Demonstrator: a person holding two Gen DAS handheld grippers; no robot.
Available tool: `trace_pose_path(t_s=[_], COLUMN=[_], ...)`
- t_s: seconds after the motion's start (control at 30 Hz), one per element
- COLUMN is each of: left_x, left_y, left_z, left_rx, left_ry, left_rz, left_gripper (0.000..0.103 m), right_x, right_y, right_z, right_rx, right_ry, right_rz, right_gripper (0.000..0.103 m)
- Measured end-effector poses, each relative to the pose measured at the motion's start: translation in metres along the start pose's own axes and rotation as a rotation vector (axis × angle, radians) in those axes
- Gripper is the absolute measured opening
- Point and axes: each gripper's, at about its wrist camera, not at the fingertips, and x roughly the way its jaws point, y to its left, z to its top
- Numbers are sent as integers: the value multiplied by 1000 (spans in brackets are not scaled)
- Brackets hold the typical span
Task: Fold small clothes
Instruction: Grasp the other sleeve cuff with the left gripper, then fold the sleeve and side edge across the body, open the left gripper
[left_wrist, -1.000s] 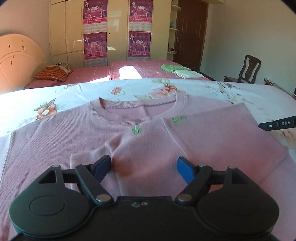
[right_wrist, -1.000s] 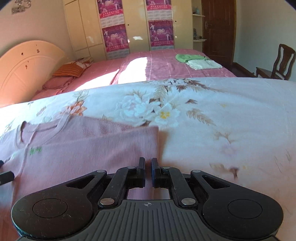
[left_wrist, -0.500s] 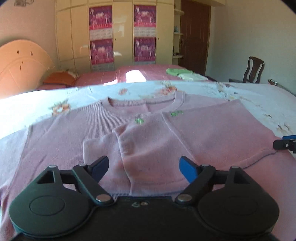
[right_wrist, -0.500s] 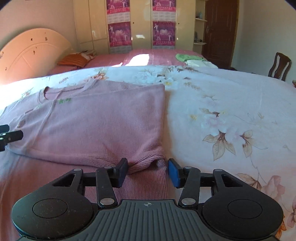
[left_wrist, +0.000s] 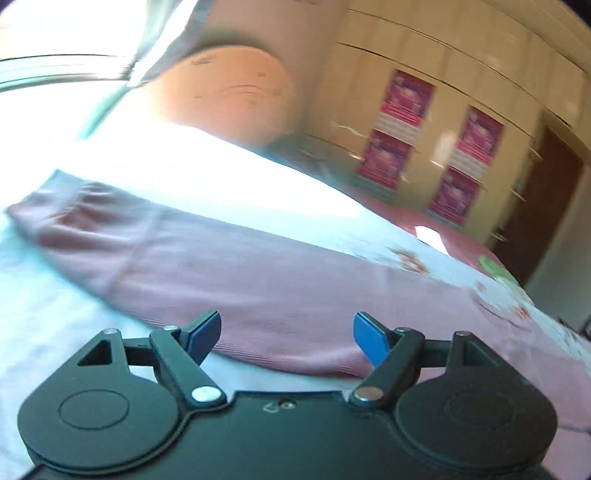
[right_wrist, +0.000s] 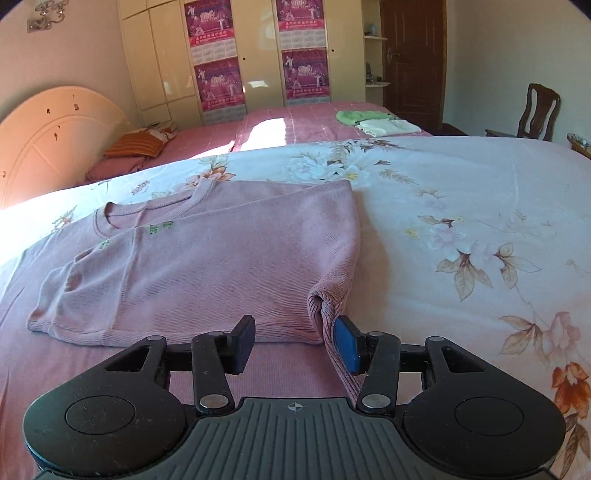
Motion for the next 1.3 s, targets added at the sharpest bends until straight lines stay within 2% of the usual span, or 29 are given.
trace_pose_path(t_s=[0.1,0.17,0.23,0.3,0.37,0.47,0.53,0.6,0.63,0.67,0.73,0.87,1.0,1.1,1.2,1.3], left_x=[-1,1,7,13,18,30,36,41,43,46,43,28,16,12,14,17], left_y=[72,116,140,152,154,157,157,154,154,154,152,112,35,-40,-121,-190], left_z=[20,30,35,39,45,53,55,58,58,59,61,66,64,50,23,-10], left_rx=[-154,-280,-353,-383,-368,-364,-359,-332,-312,-298,-267,-138,6,123,212,279], left_ry=[-2,-11,-9,-24,-27,-47,-58,-52,-34,-14,-13,-57,-77,-53,4,55], left_rz=[109,148,145,108,103,80,81,104,116,121,119,53,-77,-195,-318,-404], left_gripper=[72,72,70,71,71,69,61,36,26,11,11,10,10,10,10,10], right_x=[5,6,6,2,-2,-2,-3,-4,-3,-1,5,6,-1,-7,-14,-20], right_y=[13,18,23,32,38,42,42,41,41,39,31,16,5,-1,-8,-13], right_z=[1,4,9,14,19,23,23,21,20,18,13,4,-2,-2,-1,4], right_rx=[63,129,180,183,178,179,170,156,149,143,145,164,152,148,154,157], right_ry=[10,10,5,-33,-68,-64,-62,-63,-61,-54,-28,-12,-25,-40,-52,-54], right_rz=[28,45,60,24,-6,-35,-44,-52,-58,-63,-74,-86,-81,-69,-51,-18], right_gripper=[48,48,48,48,48,48,48,48,48,48,48,48,48,48,48,48])
